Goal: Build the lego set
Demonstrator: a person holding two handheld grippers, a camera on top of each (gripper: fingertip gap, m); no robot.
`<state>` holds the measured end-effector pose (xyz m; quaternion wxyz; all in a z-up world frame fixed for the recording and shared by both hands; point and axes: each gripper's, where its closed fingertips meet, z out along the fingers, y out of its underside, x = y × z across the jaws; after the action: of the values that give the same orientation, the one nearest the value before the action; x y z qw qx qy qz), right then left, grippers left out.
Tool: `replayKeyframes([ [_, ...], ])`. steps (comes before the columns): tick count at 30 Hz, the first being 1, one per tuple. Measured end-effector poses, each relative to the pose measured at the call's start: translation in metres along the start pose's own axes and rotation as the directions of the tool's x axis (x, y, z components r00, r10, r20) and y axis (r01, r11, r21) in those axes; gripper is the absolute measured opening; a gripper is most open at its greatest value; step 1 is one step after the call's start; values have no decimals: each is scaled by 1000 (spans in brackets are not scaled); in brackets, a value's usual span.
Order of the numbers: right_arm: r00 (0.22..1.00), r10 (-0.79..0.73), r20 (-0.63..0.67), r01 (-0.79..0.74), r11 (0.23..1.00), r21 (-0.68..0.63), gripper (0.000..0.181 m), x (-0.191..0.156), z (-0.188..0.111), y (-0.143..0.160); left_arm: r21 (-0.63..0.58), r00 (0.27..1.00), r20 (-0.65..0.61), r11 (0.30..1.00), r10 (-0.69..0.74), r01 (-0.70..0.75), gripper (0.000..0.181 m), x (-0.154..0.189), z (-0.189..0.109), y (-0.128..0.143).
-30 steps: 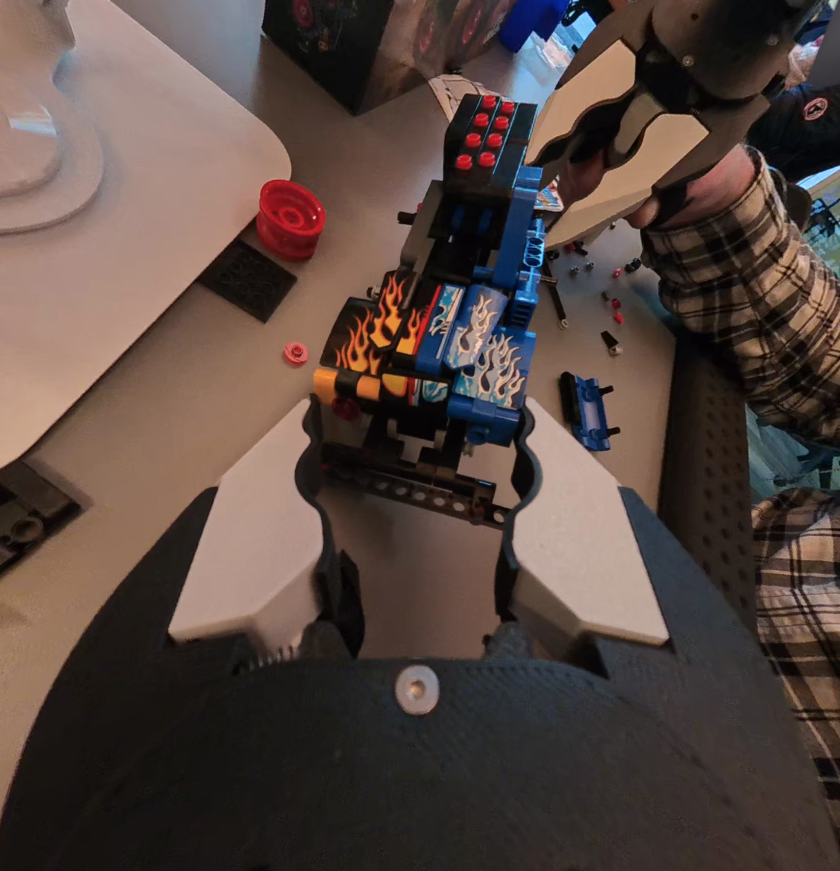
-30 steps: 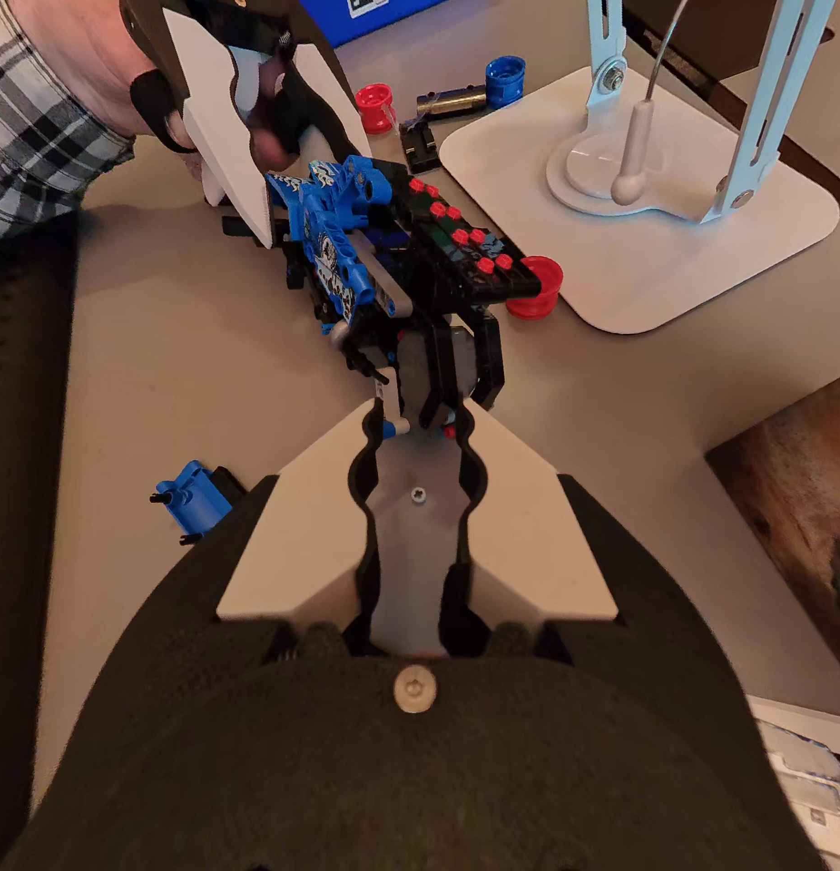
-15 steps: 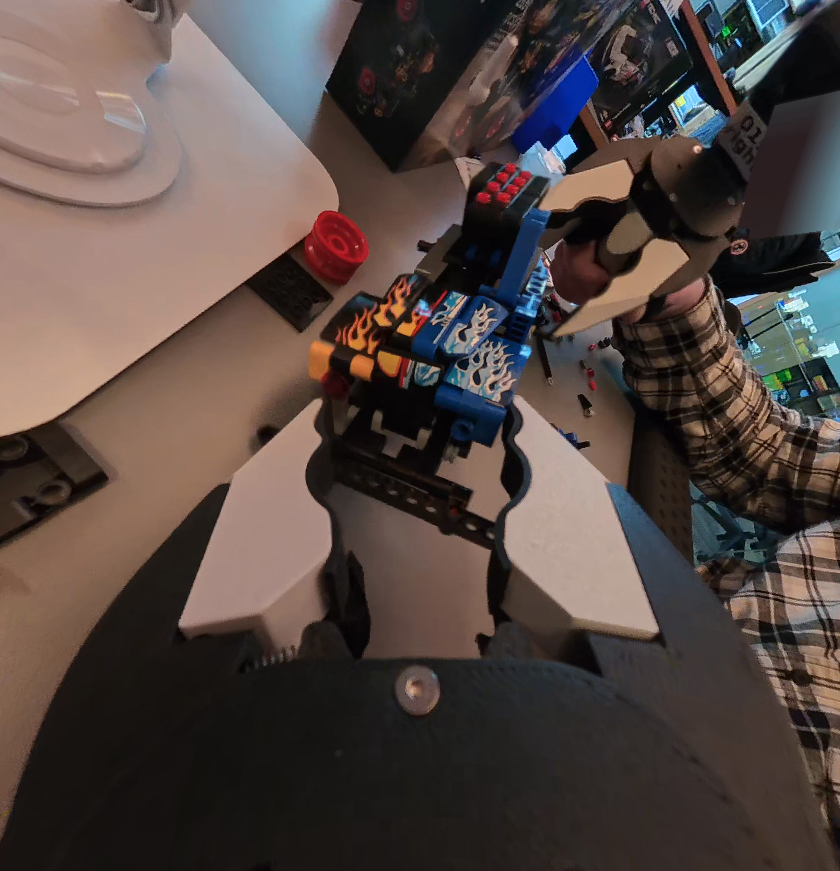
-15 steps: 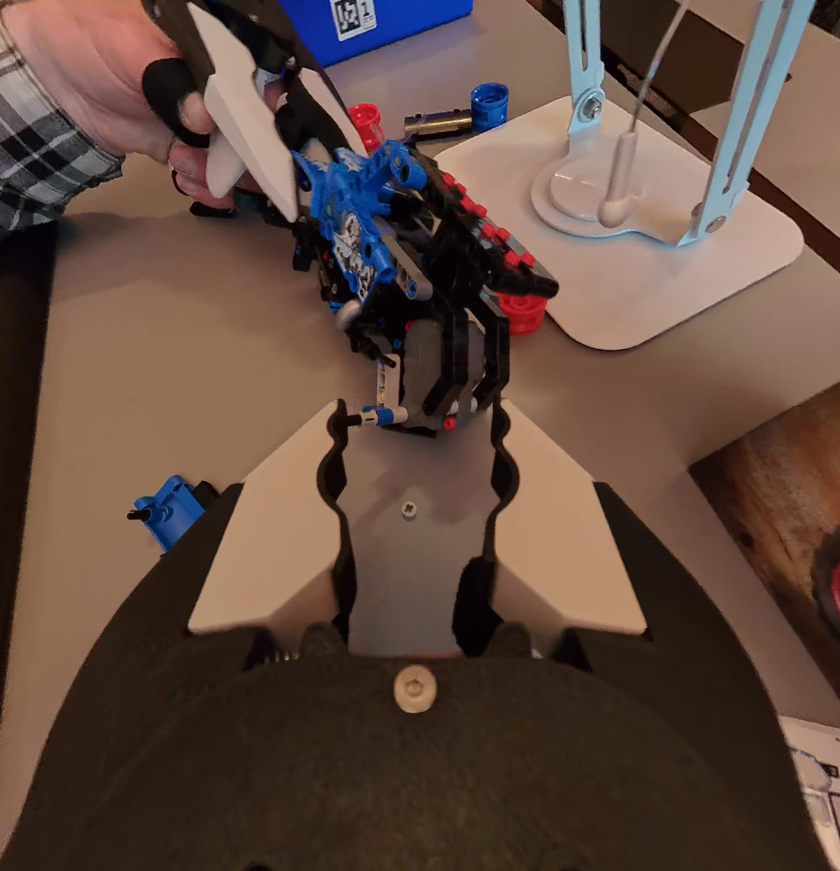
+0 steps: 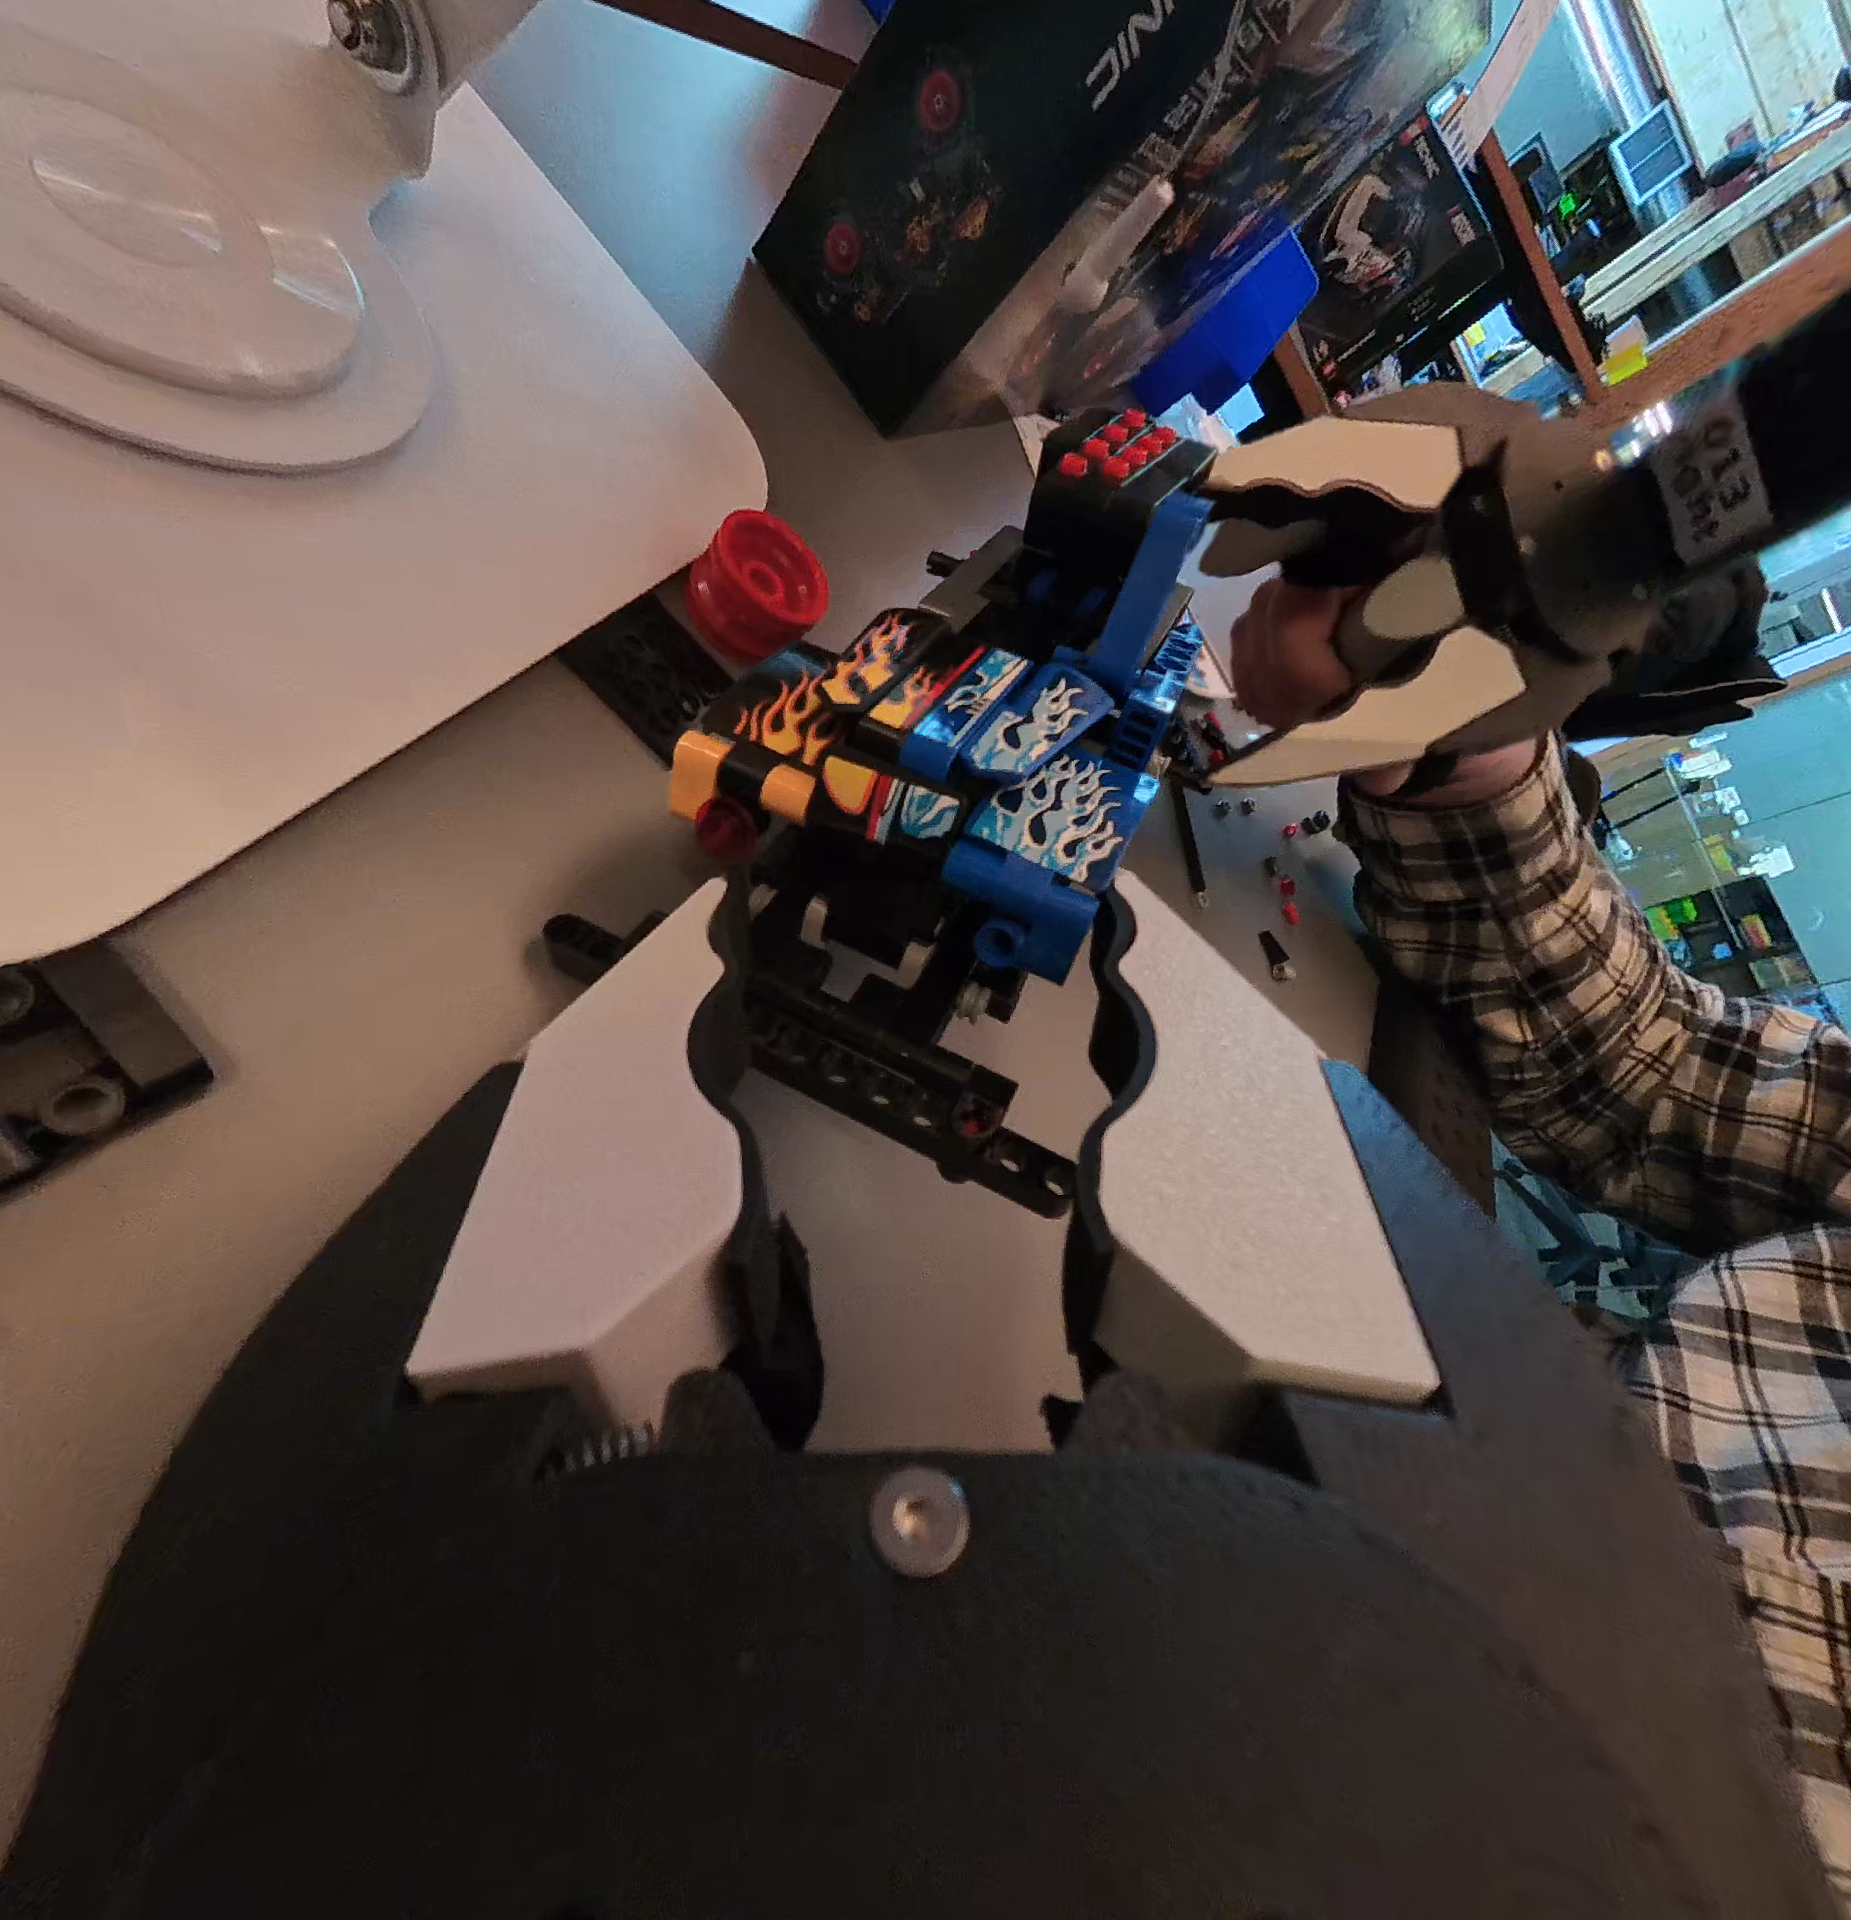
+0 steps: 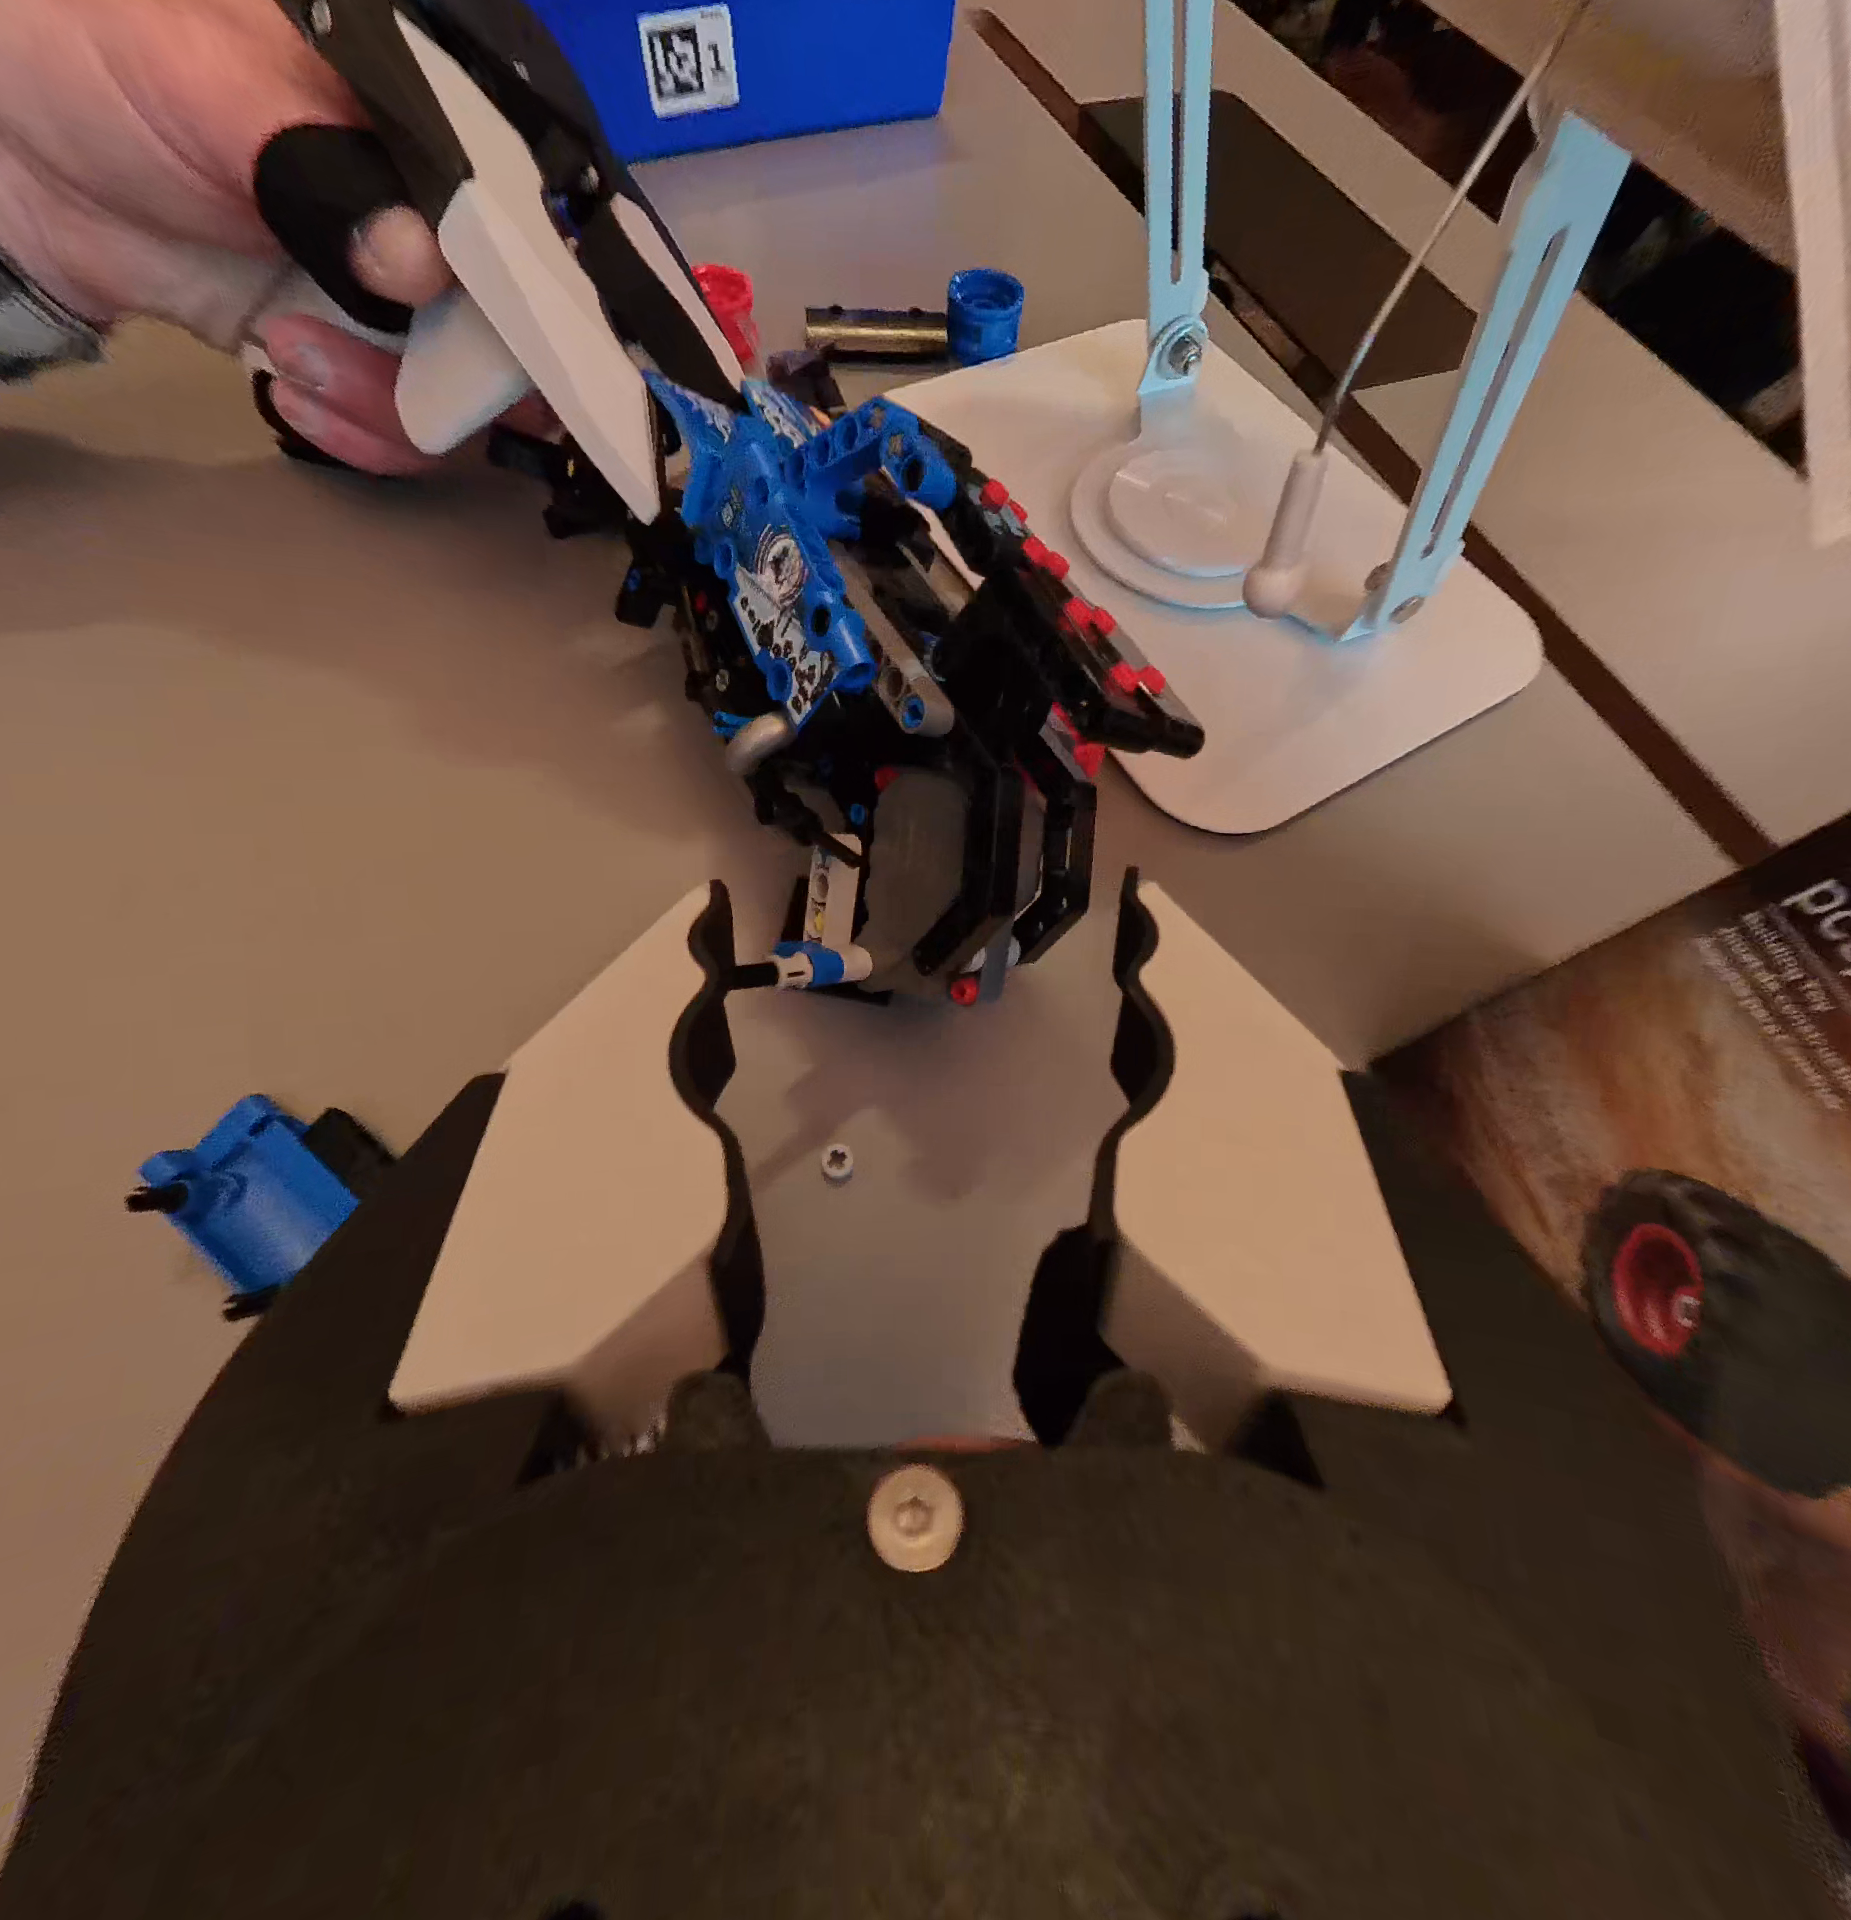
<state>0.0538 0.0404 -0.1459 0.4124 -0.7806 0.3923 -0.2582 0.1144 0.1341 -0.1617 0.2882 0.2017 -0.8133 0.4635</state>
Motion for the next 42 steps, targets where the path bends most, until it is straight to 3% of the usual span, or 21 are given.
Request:
replayKeyframes([
  [3,983,-148,-110,146,989,-26,71,-1,0,-7,11,1000,-3,1000,-19,19,63,0,1,-2],
  [8,933,-314,-175,313,949,-34,64,-17,8,-23,23,999,-14,999,-40,40,63,1,3,-4],
  [11,900,-385,-203,391,920,-12,44,-25,15,-32,9,999,-14,999,-35,35,63,4,6,-2],
  [15,879,-405,-251,408,912,-42,26,-16,23,-33,-8,1000,-11,1000,-24,24,64,8,10,1],
  [23,884,-401,-241,404,914,-39,25,-11,21,-31,0,999,-44,1000,-4,4,66,17,8,-1],
  [29,929,-322,-184,325,946,-14,25,-9,18,-30,23,975,45,976,217,-219,72,32,-1,-10],
  [32,942,-294,-163,297,955,-8,25,-9,16,-30,-71,858,225,886,463,-459,82,25,0,-10],
  [34,949,-279,-146,281,960,-6,25,-9,14,-30,-155,712,318,775,626,-613,84,19,1,-11],
  [36,952,-275,-132,276,961,-6,25,-9,13,-30,-231,578,362,671,732,-705,88,16,5,-12],
  [38,956,-267,-120,269,963,-6,25,-9,12,-30,-283,492,355,593,795,-754,90,17,12,-9],
  [42,956,-268,-117,269,963,-13,25,-9,11,-29,-328,458,317,549,830,-769,77,12,26,0],
])
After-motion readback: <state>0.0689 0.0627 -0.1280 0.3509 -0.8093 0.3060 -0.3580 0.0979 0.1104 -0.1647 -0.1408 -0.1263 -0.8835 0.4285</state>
